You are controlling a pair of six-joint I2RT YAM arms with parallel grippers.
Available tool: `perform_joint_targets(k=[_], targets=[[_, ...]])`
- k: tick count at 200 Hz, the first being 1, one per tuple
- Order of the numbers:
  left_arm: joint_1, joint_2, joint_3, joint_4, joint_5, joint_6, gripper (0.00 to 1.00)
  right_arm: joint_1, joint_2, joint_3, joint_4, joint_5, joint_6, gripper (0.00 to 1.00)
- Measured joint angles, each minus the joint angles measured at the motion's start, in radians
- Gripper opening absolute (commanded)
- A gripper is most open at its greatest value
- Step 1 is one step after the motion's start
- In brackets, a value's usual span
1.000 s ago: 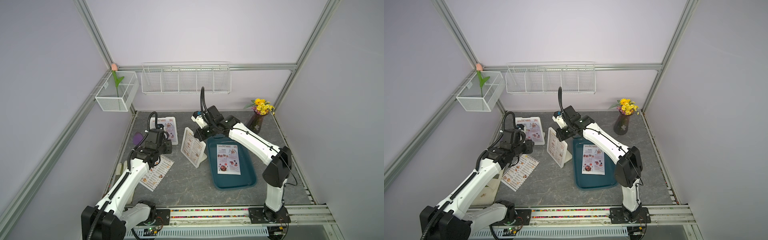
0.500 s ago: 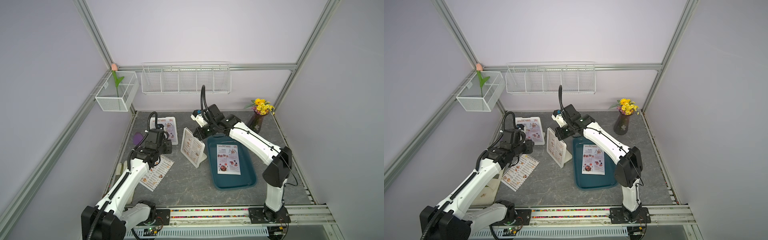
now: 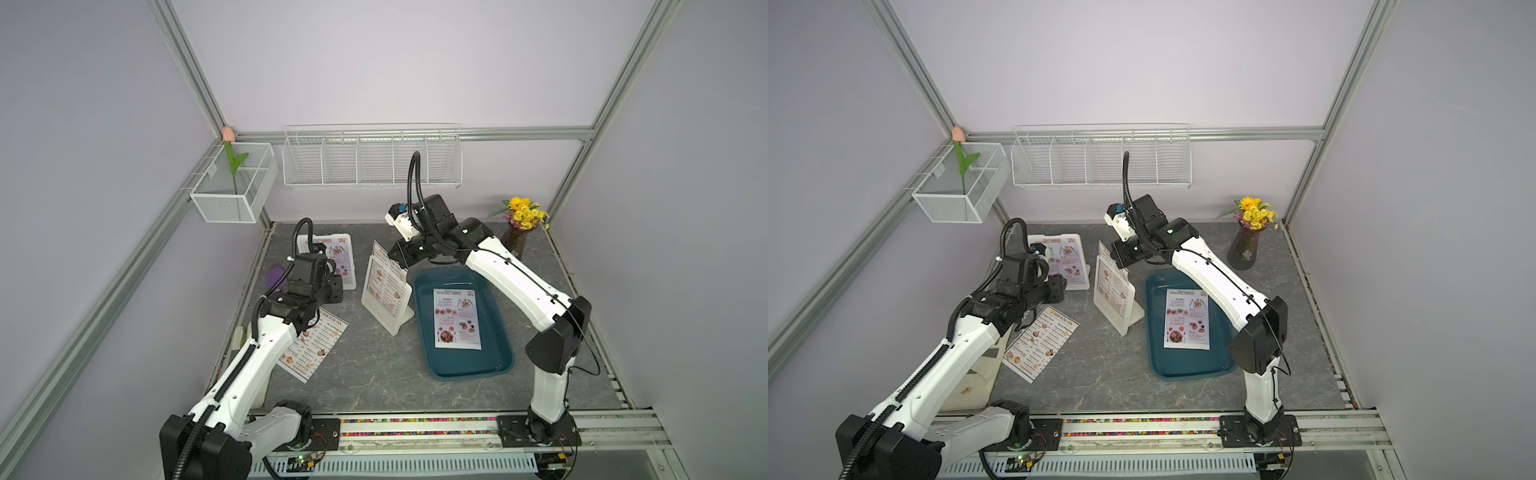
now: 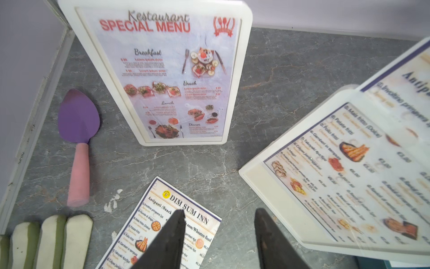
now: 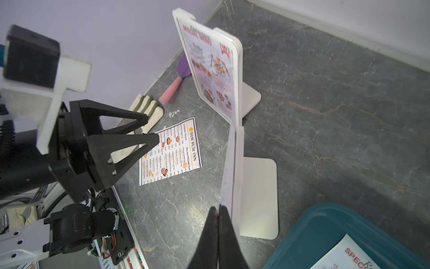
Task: Replace the menus in the menu holders
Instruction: Take out the menu from the menu holder, then place the menu on the menu.
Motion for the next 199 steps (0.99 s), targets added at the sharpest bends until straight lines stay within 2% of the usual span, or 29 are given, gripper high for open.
perform_joint_targets(k=[43, 78, 113, 150, 199], targets=[[0.001, 0.000, 0.082, -0.008, -0.050, 0.012, 0.58, -0.004, -0.045, 0.102, -0.015, -0.007, -0.023, 0.06], [0.026, 0.000, 0.147, -0.011, -0.111, 0.025, 0.65, 0.006, -0.119, 0.122, 0.019, -0.114, -0.013, 0.06], [0.097, 0.011, 0.198, -0.006, -0.141, 0.028, 0.68, 0.088, -0.138, 0.123, 0.077, -0.215, 0.010, 0.06], [0.163, 0.021, 0.225, -0.008, -0.180, 0.041, 0.71, 0.174, -0.138, 0.016, 0.223, -0.353, 0.092, 0.06], [0.261, 0.035, 0.259, -0.008, -0.189, 0.046, 0.72, 0.211, -0.091, -0.110, 0.395, -0.486, 0.213, 0.06]])
